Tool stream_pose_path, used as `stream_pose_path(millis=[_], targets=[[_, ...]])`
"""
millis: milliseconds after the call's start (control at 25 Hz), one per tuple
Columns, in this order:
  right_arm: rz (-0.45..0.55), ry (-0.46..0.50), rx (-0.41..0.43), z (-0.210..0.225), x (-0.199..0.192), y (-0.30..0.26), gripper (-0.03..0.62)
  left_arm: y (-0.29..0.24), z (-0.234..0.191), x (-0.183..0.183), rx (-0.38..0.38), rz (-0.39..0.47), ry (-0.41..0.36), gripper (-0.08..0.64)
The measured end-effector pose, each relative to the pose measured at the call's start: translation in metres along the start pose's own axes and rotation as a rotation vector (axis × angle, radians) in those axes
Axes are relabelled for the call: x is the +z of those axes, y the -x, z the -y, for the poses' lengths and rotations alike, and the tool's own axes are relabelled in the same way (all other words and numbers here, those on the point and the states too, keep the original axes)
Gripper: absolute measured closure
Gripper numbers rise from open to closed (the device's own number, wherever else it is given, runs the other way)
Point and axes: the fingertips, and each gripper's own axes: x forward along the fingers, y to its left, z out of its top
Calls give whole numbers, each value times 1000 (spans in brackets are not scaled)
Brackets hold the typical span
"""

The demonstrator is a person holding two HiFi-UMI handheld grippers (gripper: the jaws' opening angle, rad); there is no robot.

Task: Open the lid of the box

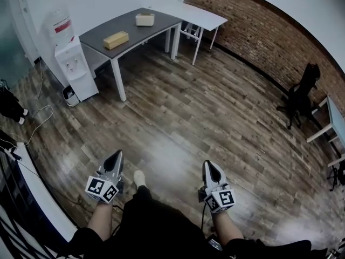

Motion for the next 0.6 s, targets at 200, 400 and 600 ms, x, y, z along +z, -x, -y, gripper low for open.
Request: stream_pose_path(millis=[200, 400, 600], targets=[[-10, 36, 45, -10, 8, -84, 589, -31, -58, 13, 15, 32, -10, 560], [-20, 82, 77, -19, 18, -167, 589, -59, -128, 29, 49, 57, -12, 560], [-9, 79, 78, -28, 25, -235, 589, -71, -187, 45, 78, 57, -20, 560]])
